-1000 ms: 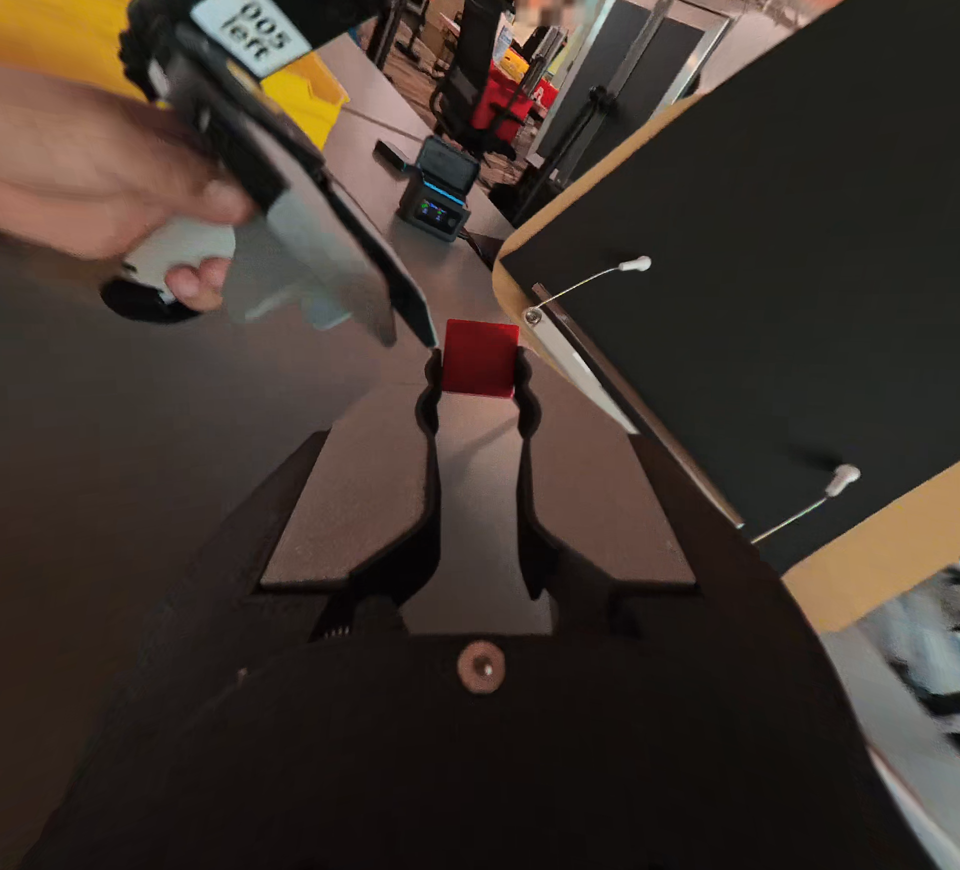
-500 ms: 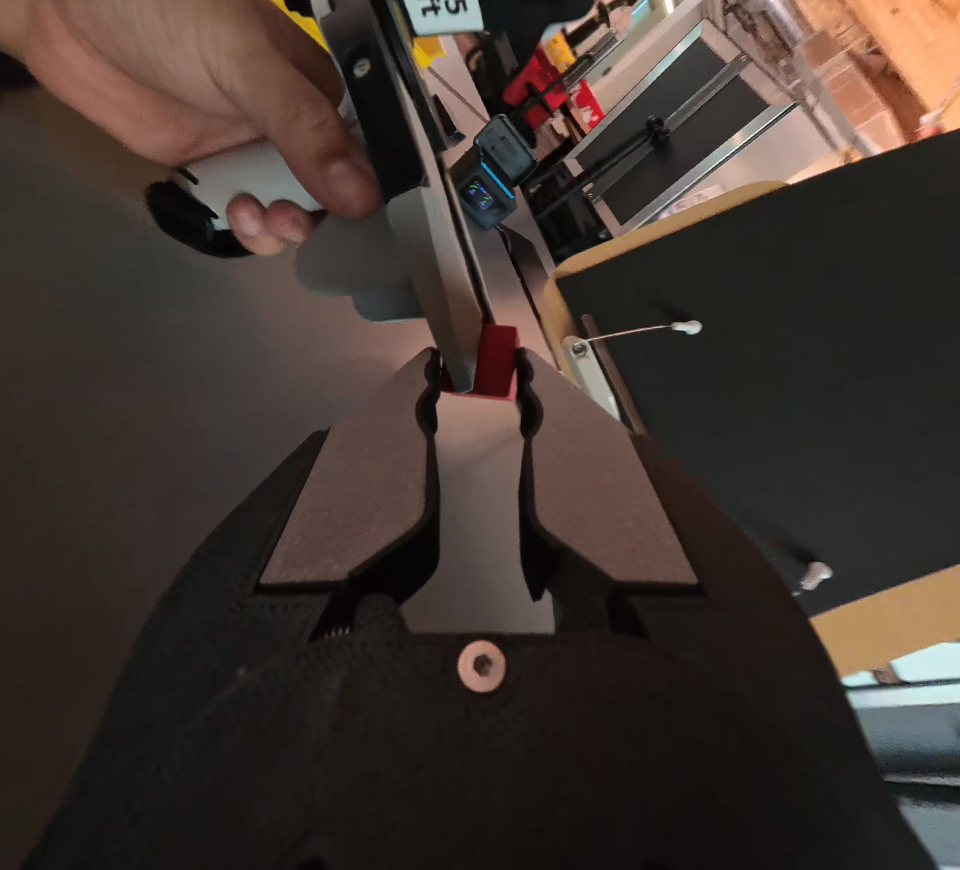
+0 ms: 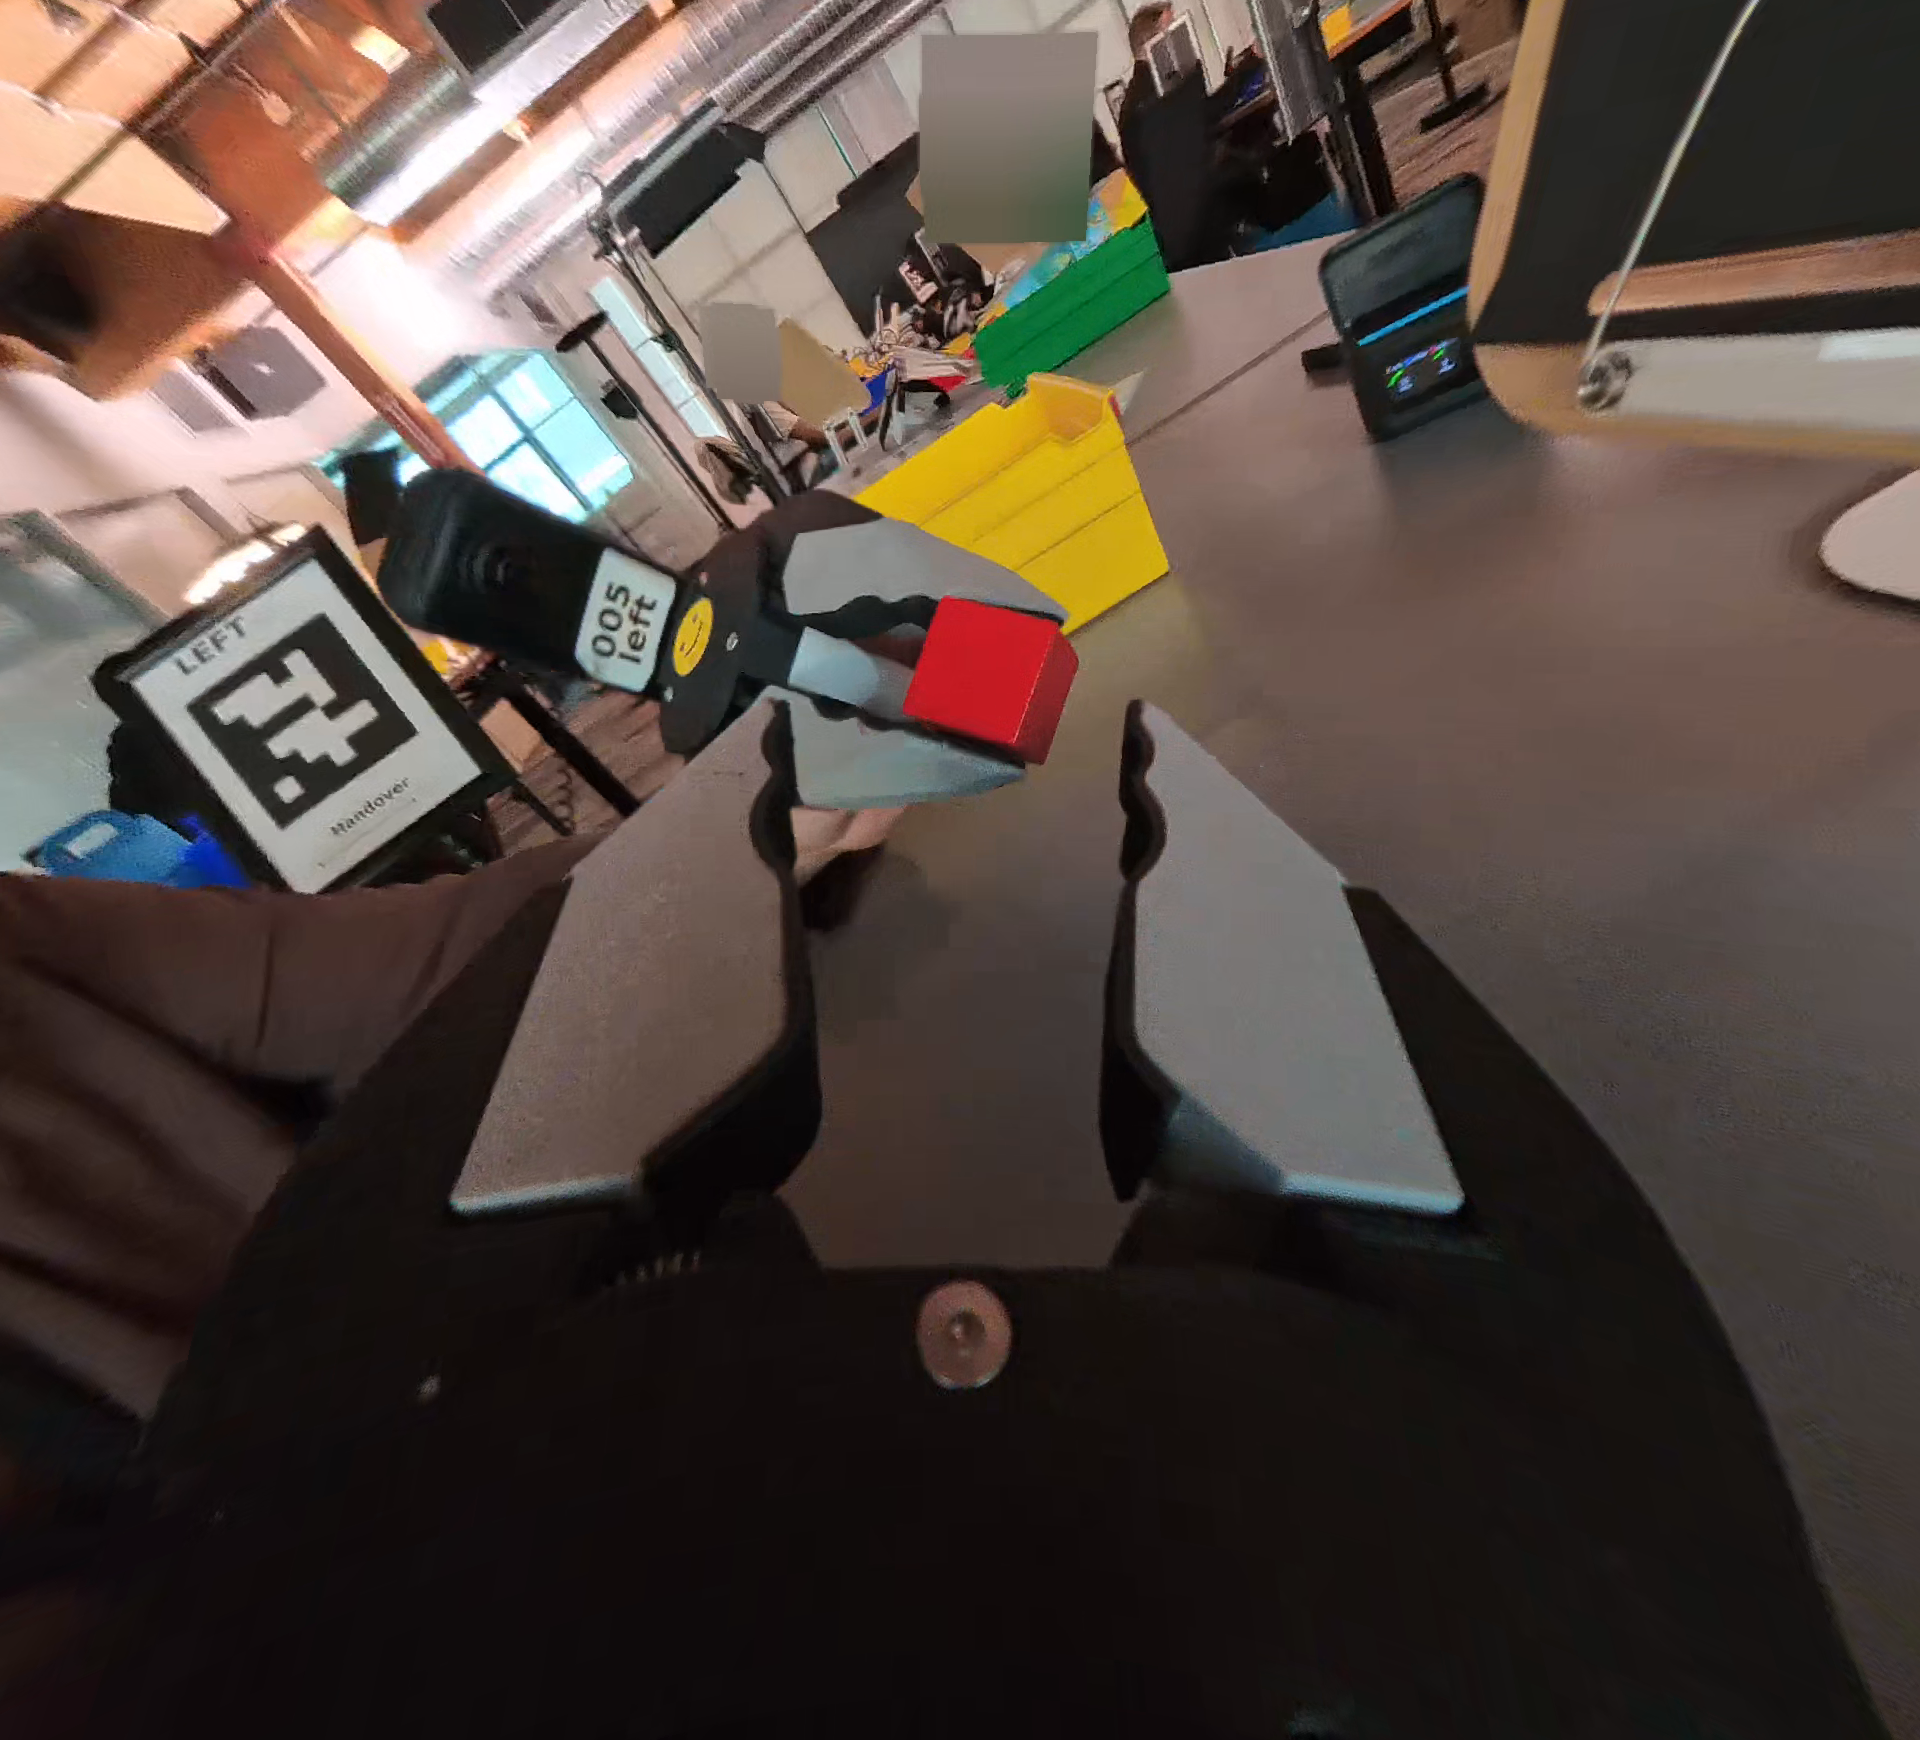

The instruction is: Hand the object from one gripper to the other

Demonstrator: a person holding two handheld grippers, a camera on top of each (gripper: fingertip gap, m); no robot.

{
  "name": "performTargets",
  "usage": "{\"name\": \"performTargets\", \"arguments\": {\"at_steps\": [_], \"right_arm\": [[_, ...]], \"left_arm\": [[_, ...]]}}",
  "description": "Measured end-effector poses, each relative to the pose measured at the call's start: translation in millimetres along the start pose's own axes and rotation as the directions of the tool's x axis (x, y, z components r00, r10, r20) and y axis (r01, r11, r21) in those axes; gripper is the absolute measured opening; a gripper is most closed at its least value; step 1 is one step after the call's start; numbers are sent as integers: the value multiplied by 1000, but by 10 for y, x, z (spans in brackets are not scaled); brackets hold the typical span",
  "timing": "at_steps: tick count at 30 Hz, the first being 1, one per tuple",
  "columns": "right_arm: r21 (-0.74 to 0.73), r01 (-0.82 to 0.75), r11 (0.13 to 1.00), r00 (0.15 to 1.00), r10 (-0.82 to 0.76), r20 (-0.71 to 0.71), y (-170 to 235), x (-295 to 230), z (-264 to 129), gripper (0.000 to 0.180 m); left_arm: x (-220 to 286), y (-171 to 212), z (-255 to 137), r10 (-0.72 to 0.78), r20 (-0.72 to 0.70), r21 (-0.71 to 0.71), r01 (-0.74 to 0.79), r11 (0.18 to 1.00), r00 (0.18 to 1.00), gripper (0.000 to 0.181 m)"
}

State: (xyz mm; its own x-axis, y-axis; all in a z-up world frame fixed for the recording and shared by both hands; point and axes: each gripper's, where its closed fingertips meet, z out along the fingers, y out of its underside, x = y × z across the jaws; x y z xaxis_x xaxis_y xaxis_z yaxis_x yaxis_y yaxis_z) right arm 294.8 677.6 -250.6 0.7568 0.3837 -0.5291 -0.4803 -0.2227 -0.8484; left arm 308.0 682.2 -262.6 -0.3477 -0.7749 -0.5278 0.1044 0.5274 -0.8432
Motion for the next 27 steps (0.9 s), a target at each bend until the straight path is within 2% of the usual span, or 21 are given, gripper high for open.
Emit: {"name": "performTargets", "arguments": {"at_steps": [3, 5, 8, 10, 13, 14, 16, 17, 19, 20, 22, 25, 27], "right_arm": [[-20, 19, 1000, 1000, -19, -13, 66, 8, 80, 40], [-83, 77, 994, 992, -85, -92, 150, 96, 110, 28], [-122, 149, 981, 975, -167, -147, 173, 151, 88, 26], [-132, 214, 968, 947, -238, -214, 122, 221, 37, 24], [-192, 382, 904, 840, -426, -336, 5, 296, -94, 24], [-220, 443, 869, 786, -495, -369, -35, 300, -134, 24], [-277, 533, 799, 696, -601, -394, -73, 267, -170, 24], [-311, 578, 754, 641, -656, -399, -85, 244, -179, 24], [-389, 701, 598, 485, -799, -355, -69, 124, -149, 24], [-428, 744, 513, 394, -854, -339, -56, 76, -130, 24], [-470, 793, 387, 270, -916, -297, 5, -9, -55, 24], [-524, 808, 270, 173, -958, -227, 148, -24, 49, 24], [-520, 825, 221, 122, -968, -219, 169, -59, 92, 24]], "left_arm": [[46, 6, 41, 109, 50, -54, -107, 993, 993, 25], [83, 26, 70, 138, 53, -88, -133, 987, 989, 25], [107, 65, 88, 162, 50, -115, -156, 981, 985, 25], [133, 110, 96, 73, 5, -121, -72, 990, 997, 29], [255, 170, 89, -194, -173, -135, 171, 976, 966, 45], [243, 192, 85, -290, -200, -151, 263, 953, 936, 46], [213, 157, 80, -467, -257, -147, 443, 884, 846, 62], [209, 105, 65, -550, -303, -144, 533, 834, 778, 65], [180, 4, 21, -675, -396, -145, 683, 715, 623, 66], [167, -34, -3, -710, -437, -151, 733, 663, 552, 64], [118, -66, -33, -740, -472, -146, 785, 602, 479, 53], [129, -180, -87, -744, -547, -151, 829, 539, 384, 51], [233, -213, -121, -744, -597, -215, 834, 508, 299, 41]]}}
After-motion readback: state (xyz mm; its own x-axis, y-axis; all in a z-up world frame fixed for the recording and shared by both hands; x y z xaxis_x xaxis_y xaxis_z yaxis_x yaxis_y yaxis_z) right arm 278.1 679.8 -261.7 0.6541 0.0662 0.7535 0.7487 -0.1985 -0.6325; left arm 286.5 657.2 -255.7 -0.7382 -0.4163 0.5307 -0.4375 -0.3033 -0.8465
